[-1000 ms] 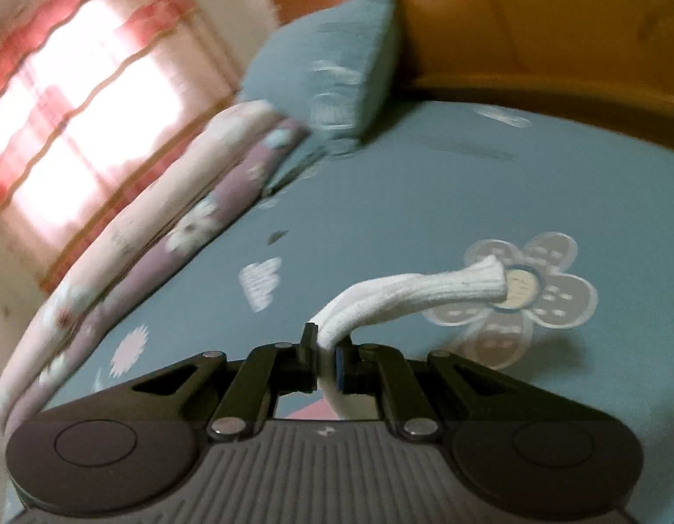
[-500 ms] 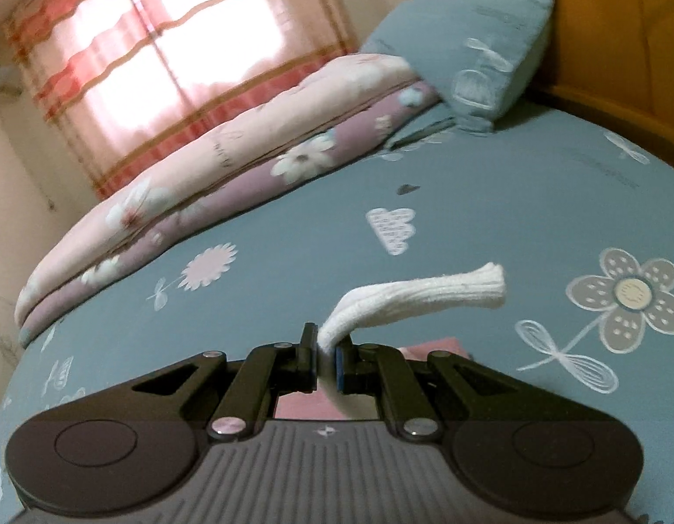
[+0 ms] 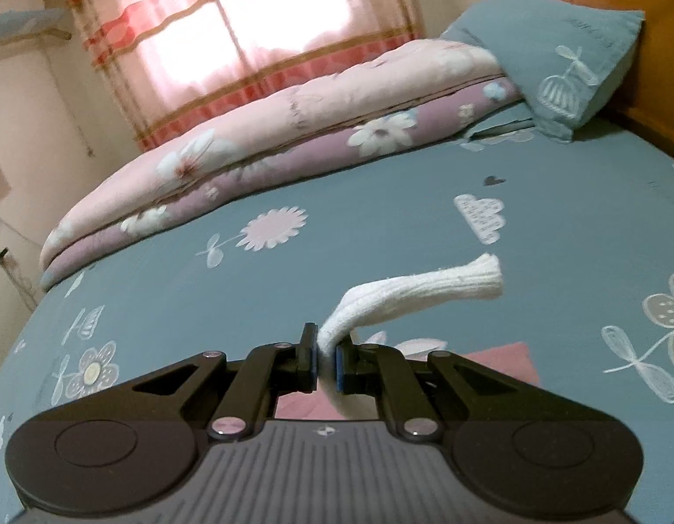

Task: Fold clothes
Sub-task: 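Lift the white sleeve with the right gripper and carry it across the sweater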

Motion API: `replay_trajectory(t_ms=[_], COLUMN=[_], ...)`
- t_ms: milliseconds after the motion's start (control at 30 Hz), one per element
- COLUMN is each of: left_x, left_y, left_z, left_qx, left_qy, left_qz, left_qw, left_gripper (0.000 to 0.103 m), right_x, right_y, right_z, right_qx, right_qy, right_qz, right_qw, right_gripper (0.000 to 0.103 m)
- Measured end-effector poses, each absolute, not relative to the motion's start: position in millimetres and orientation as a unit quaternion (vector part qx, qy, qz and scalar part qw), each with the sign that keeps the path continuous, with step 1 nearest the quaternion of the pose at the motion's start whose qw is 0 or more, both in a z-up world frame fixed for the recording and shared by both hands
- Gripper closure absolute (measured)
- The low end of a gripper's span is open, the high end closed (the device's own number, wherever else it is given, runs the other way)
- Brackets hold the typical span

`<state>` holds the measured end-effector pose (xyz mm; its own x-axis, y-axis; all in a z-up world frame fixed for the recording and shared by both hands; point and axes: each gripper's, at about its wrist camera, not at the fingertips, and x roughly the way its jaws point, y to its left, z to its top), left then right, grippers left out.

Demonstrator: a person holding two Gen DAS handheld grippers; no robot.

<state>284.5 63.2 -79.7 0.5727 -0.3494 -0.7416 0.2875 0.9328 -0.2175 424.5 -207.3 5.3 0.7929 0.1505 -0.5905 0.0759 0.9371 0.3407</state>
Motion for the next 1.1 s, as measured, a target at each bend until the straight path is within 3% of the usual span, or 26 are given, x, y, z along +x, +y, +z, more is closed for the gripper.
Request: replay_trajectory(t_ms=[433, 733, 1100], left_x=[280, 283, 284], left_y=[69, 95, 104], left_z=[-76, -70, -68], left_qx=[-0.038, -0.07, -0.08], left_qy=[0.425, 0.414, 0.409], left_qz=[-0.178, -0.149, -0.141], left_qw=[0.887, 0.895, 0.898], left_gripper=[0.001, 0.001, 0.001], right_x=[437, 435, 432], right_y=[-139, -89, -47], right_z=[-8, -36, -40], right_qx=[0.127, 0.011, -0.054], right_qy=[0.349, 0.376, 0.367], right_qz=[0.074, 0.099, 0.137], right_qw=[0.926, 0.921, 0.919], right_gripper=[0.094, 0.094, 0.094])
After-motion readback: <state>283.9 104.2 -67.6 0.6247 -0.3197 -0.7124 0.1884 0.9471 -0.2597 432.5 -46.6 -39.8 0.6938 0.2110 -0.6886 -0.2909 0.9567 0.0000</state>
